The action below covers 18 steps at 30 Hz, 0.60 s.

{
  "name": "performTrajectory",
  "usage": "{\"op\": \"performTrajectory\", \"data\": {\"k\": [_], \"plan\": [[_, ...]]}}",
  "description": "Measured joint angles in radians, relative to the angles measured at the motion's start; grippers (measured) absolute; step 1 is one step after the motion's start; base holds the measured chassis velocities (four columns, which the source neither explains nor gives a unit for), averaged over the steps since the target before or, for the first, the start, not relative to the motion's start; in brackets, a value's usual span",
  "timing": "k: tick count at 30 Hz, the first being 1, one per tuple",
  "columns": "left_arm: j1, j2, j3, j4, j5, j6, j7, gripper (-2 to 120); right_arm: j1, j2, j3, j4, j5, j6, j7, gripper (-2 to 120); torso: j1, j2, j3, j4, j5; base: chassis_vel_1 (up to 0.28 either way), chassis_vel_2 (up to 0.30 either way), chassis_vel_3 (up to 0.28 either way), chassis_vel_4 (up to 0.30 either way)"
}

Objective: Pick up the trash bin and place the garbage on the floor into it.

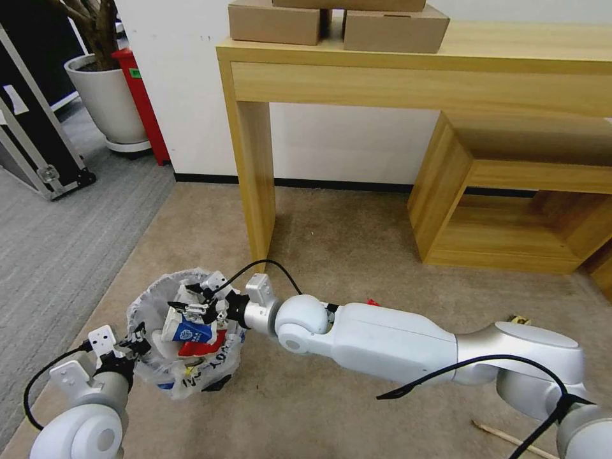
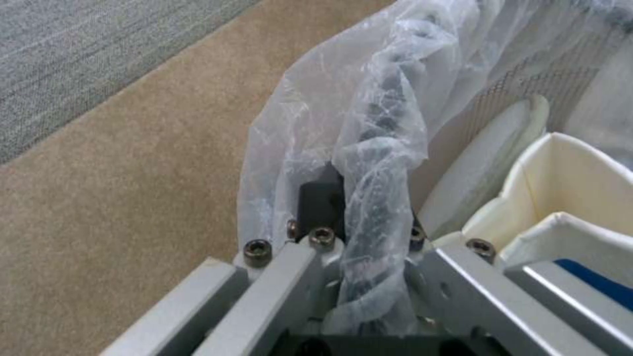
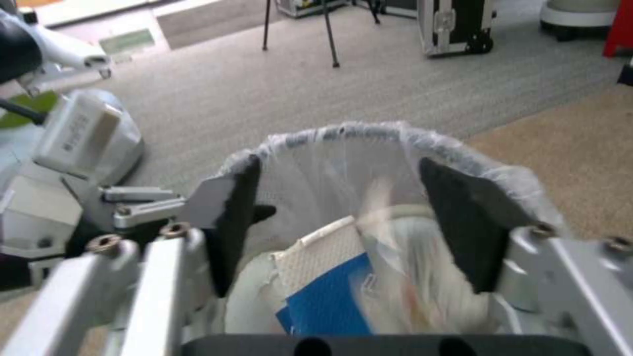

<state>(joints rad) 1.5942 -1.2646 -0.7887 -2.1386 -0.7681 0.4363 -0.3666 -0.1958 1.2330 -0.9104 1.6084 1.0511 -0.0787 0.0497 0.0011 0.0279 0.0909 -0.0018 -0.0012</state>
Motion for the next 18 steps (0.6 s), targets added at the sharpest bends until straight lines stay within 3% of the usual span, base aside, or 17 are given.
{"op": "performTrajectory", "data": {"k": [4,7,12,18], "plan": [[-0.002,0.0,0.0,0.006,0.0,0.0,0.0,1,-0.021,-0.032,0.026,0.023,-0.002,0.011,-0.009,89,0.0,0.0,0.0,0.0,0.0,0.0,0.0,0.0,0.0],[-0.003,-0.001,0.001,0.007,0.001,0.0,0.0,1,-0.03,-0.043,0.035,0.03,-0.003,0.013,-0.01,96,0.0,0.0,0.0,0.0,0.0,0.0,0.0,0.0,0.0],[-0.004,-0.005,0.004,0.008,0.003,0.0,0.0,1,-0.048,-0.055,0.056,0.041,-0.005,0.023,-0.011,100,0.0,0.0,0.0,0.0001,0.0,0.0,0.0,0.0,0.0],[0.003,0.0,-0.006,0.006,0.003,0.0,0.0,1,-0.091,-0.091,0.164,0.107,-0.016,0.071,0.012,100,0.0,0.0,0.0,0.0001,0.0,0.0,0.0,0.0,0.0]]}}
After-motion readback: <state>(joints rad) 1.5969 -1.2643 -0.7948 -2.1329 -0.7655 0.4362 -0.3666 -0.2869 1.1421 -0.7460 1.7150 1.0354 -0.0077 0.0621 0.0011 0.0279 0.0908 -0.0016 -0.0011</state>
